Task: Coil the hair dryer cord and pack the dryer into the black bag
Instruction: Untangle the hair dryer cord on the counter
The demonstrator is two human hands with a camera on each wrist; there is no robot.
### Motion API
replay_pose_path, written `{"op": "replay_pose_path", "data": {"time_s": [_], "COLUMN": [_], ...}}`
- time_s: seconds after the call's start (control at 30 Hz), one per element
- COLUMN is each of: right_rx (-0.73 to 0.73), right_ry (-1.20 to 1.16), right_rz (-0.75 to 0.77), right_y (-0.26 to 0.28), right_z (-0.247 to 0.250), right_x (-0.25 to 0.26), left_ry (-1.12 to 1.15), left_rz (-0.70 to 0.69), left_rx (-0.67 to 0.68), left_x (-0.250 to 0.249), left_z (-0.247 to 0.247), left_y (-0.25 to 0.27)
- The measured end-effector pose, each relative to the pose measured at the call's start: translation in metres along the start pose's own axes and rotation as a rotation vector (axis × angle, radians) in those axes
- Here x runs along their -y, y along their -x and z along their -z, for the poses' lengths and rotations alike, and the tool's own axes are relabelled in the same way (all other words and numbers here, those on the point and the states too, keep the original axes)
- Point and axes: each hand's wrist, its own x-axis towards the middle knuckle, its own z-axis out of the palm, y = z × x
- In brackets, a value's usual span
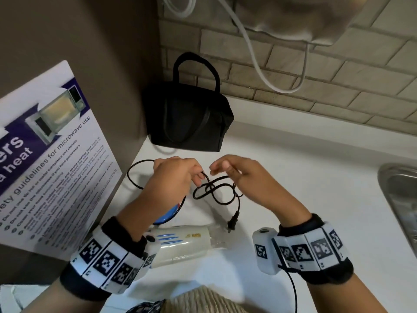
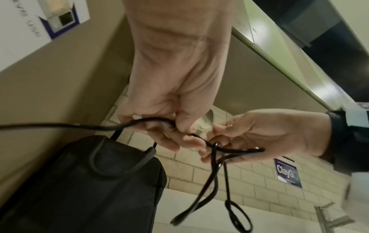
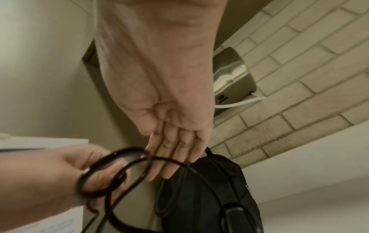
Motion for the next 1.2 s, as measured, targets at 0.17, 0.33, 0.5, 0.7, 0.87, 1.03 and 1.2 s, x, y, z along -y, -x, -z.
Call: {"op": "replay_pose_path", "data": {"time_s": [0.17, 0.33, 0.5, 0.7, 0.87, 1.03, 1.2], "right_rx": [0.122, 0.157, 0.101, -0.158, -0.44, -0.422, -0.45], "right_ry": [-0.059, -0.036, 0.364, 0.35, 0.184, -0.026, 0.01], "right_rz": [-0.055, -0.047, 0.055, 0.22, 0.203, 0.1, 0.012], "right_y": [0.005, 0.005, 0.003, 0.006, 0.012, 0.02, 0.027], "right_z": [0.008, -0.005, -0.012, -0.015, -0.018, -0.014, -0.008], "right_x": [-0.005, 0.008, 0.015, 0.0, -0.011, -0.016, -0.036], "left_ry": [0.126, 0.035, 0.09, 0.274, 0.221, 0.202, 0.268], "left_rz": [-0.021, -0.114, -0.066, 0.151, 0.147, 0.119, 0.172], "left_rx": [-0.09, -0.178, -0.301, -0.264, -0.286, -0.336, -0.513], "left_x": [0.004, -0.009, -0.003, 0.004, 0.01, 0.013, 0.027], "left_z": [0.0, -0.009, -0.007, -0.001, 0.001, 0.01, 0.031], "left_y": [0.0, 0.007, 0.006, 0.002, 0.003, 0.001, -0.003]}}
